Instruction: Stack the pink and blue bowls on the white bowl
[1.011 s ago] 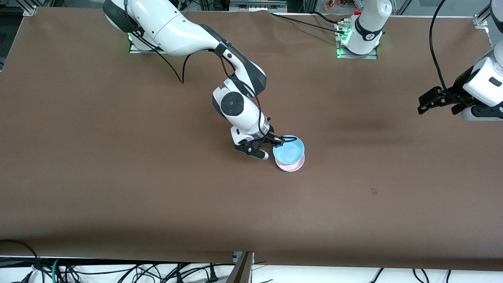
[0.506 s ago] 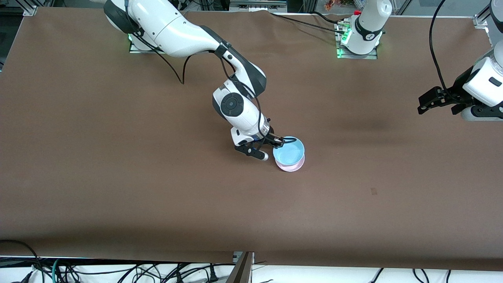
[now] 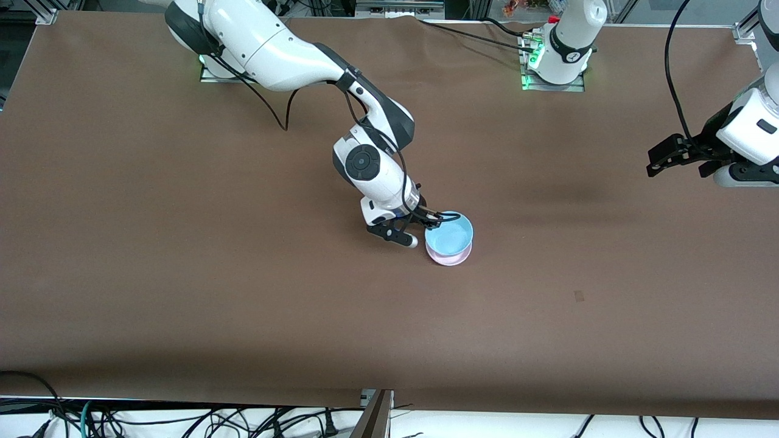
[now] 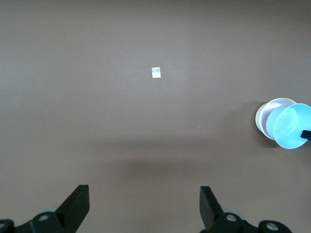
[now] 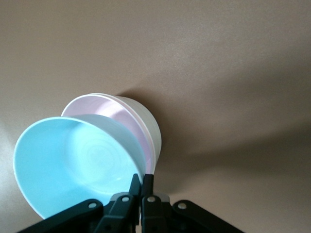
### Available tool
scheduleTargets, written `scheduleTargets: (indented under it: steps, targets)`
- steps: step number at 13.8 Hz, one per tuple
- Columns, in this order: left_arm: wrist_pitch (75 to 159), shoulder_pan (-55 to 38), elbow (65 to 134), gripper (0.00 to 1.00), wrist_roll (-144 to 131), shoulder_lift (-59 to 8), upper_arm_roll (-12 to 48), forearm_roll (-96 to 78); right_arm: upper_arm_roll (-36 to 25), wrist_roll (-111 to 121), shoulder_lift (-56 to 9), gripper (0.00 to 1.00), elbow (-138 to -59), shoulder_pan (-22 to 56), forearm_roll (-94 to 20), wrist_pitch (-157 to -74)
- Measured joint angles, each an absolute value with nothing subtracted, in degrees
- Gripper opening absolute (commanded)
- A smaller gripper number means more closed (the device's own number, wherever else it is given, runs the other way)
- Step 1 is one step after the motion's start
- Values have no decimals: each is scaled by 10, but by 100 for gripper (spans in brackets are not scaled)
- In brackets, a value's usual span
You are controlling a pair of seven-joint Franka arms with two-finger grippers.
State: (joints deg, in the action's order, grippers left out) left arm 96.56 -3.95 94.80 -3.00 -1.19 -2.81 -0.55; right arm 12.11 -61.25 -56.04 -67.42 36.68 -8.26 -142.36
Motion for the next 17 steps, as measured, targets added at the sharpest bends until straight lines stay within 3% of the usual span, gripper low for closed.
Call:
scheduleTargets:
  steps: [8,9,11,15,17]
  targets:
    - [966,-40,948,100,-30,-12,-28,-5,121,-614,-567,0,-674,368,-83,-1438]
    - [966,-40,948,100,-30,-12,-28,-5,121,-614,-567,20,-674,368,-83,-1438]
    - [966,-40,948,100,-30,-12,-28,-5,121,-614,-568,100,-674,368,-83,-1439]
    - [966,-40,948,100,-30,-12,-28,-5,119,-614,-567,100,-673,366,-83,-1436]
    - [966,-40,948,100,-30,-12,-28,-5,118,-614,-567,100,-656,361,-83,-1395]
